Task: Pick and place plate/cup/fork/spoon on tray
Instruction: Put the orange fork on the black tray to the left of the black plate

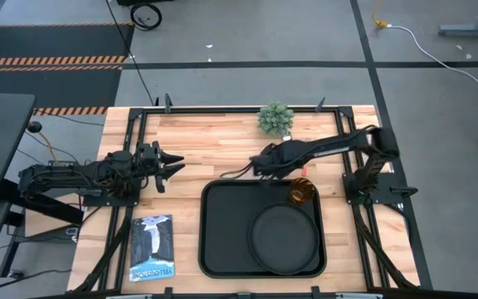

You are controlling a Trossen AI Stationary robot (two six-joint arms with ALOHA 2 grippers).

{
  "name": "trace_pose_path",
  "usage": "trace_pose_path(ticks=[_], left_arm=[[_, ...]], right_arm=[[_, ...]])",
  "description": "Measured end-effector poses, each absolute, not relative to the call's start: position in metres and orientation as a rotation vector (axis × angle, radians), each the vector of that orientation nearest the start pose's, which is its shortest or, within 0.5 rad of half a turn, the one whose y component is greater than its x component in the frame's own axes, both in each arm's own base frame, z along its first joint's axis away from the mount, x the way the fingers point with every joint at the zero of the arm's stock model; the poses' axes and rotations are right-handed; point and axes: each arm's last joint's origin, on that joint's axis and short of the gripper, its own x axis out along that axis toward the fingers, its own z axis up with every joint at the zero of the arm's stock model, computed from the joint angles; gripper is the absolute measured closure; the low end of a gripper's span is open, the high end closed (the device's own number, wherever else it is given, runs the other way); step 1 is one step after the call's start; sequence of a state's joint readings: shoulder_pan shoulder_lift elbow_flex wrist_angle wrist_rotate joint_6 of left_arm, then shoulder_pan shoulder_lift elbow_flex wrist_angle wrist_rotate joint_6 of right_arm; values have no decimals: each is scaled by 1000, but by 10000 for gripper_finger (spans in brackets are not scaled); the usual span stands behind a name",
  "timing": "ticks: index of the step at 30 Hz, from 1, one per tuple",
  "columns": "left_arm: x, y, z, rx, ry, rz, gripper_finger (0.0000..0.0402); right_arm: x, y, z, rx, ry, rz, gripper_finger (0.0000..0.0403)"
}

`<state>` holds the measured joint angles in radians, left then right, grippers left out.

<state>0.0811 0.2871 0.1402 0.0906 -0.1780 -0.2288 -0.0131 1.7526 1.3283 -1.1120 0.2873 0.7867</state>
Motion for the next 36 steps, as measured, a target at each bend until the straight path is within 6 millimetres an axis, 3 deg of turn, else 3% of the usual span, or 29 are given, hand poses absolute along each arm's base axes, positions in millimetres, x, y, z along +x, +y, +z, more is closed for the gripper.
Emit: trace_pose_path(ticks=[10,20,26,36], left_arm=[[113,14,196,-209,30,264,260],[113,14,195,-209,38,265,260],[113,14,194,-208,51,266,260],[113,14,193,-224,59,249,260]], right_arm=[[265,-57,222,610,1294,-954,339],[218,-103,197,777,1270,-1102,259],[207,-121,177,893,1225,-1094,225],[198,-128,163,911,1177,-1146,233]])
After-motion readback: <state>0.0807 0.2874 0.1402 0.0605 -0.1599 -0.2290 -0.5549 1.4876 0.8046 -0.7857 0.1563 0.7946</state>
